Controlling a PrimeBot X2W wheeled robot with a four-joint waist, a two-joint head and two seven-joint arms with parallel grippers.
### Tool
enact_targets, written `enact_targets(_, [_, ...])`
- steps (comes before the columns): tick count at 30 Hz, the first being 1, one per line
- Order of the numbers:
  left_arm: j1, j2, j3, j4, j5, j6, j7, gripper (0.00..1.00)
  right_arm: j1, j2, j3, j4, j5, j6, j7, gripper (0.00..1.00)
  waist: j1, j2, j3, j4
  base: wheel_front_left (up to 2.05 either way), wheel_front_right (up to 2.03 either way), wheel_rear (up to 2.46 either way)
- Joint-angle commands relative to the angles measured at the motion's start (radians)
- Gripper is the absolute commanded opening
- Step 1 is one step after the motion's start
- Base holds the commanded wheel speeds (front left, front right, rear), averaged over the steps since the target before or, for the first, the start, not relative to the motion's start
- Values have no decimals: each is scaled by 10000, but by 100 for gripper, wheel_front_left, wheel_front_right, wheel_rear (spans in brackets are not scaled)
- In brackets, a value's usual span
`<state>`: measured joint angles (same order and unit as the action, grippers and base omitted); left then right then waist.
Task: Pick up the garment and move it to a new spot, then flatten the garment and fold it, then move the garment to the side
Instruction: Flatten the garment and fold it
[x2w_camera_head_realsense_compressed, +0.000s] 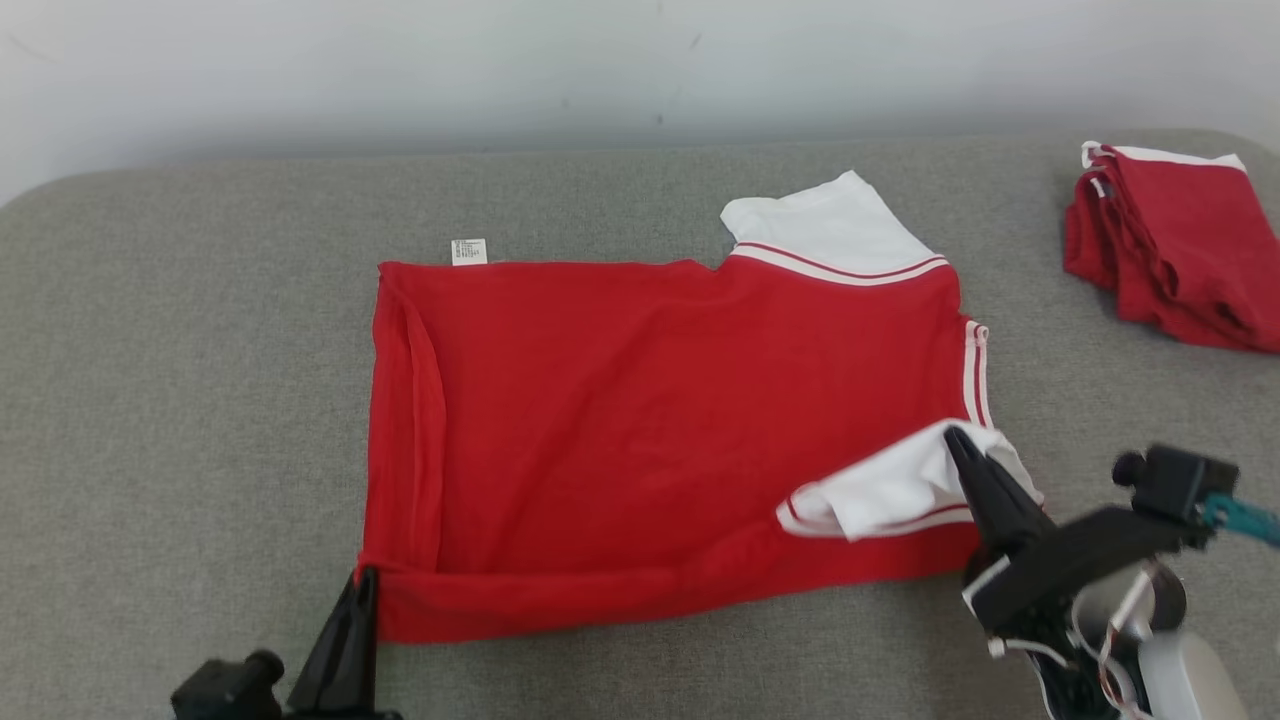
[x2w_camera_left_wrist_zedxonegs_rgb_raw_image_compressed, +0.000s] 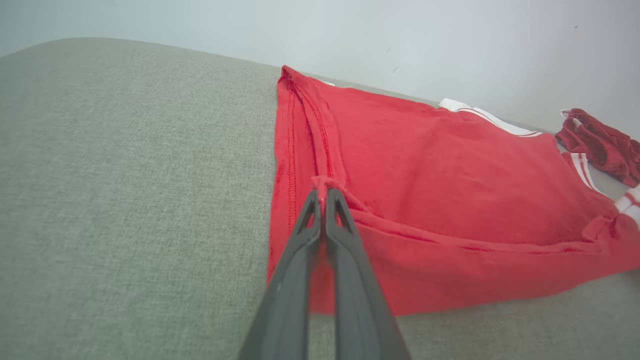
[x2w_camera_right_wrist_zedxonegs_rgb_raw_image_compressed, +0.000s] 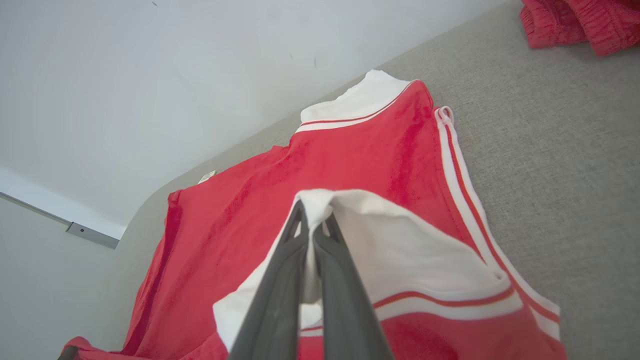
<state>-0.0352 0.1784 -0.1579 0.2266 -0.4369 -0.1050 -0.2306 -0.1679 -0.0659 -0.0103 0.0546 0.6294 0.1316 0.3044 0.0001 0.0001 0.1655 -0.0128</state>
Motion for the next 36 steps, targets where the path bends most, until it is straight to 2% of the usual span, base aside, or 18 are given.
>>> enact_targets(1, [-173,45,-13,36,-17,-7,12,0,-151,-40,9,123,-88,-18,-3,0,-1,-1,65,34,0,0,0])
enact_targets(9, [-1458,310,-314,922,-46,-160,15,0,-2190,-79,36,2498,-285,-20,-413,0,-1,-1,394,125,0,0,0])
enact_targets(16, [-2135,453,-604,1699,-52,-218,-172,0,-3014,-124,33,4169,-427,-18,-981,0,-1,-1,531,100,0,0,0])
enact_targets(17, [-2195,462,-612,1795,-72,-224,-197,0,-3117,-113,141,4219,-342,-18,-1124,3,-1,-1,542,85,0,0,0])
enact_targets(18, [-2235,476,-630,1890,-43,-229,-233,0,-3165,-123,159,4334,-300,-20,-1252,100,-1,-1,545,73,0,0,0])
enact_targets(19, [-2279,496,-625,1960,37,-222,-264,0,-3175,-155,217,4430,-257,-18,-1356,100,-1,-1,541,70,0,0,0])
enact_targets(20, [-2305,482,-598,2017,71,-198,-268,47,-3196,-185,266,4484,-217,-20,-1473,100,-1,-1,529,65,0,0,0])
enact_targets(21, [-2314,439,-573,2073,103,-197,-300,100,-3205,-268,333,4493,-220,-20,-1630,100,-1,-1,500,70,0,0,0])
enact_targets(30, [-1328,45,200,1404,382,-74,-341,100,-1825,-1581,1345,3879,-458,-20,-2732,100,-1,-1,-33,162,0,0,0])
enact_targets(36, [-643,-150,407,1296,530,-94,-345,100,-905,-2030,1240,3551,-303,-20,-2803,100,-1,-1,-104,144,0,0,0])
